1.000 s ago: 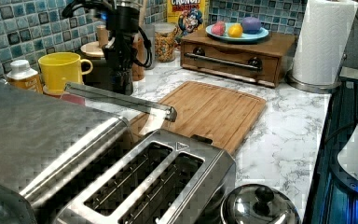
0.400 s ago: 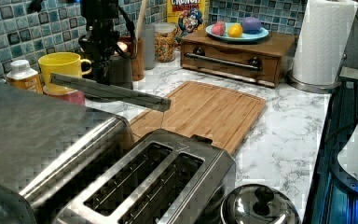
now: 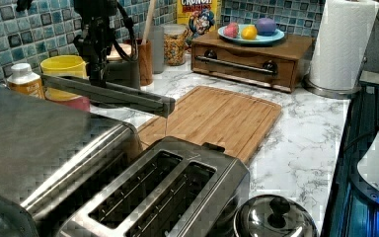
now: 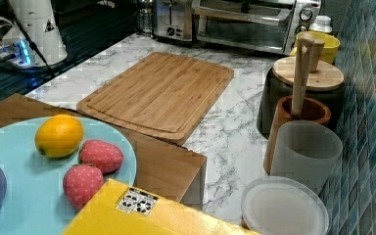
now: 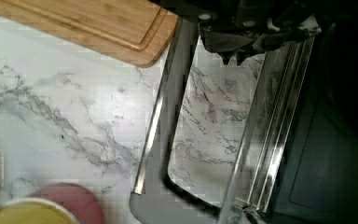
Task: Close the oven.
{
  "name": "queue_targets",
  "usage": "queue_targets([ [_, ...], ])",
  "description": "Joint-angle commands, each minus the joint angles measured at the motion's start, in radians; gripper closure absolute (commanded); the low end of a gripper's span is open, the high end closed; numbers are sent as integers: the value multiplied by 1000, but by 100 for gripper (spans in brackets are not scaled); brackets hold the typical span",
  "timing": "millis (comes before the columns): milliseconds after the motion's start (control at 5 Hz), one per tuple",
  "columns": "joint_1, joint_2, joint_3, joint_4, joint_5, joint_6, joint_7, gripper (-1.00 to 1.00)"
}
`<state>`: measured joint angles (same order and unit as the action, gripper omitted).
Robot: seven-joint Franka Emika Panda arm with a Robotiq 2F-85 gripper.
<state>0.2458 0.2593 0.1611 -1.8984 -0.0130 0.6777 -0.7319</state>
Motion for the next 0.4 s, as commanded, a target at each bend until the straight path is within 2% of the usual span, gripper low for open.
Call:
queue_targets([
  [200,219,-59,104,55,-156,49,273,100],
  [400,191,-131,101,0,-220,107,366,100],
])
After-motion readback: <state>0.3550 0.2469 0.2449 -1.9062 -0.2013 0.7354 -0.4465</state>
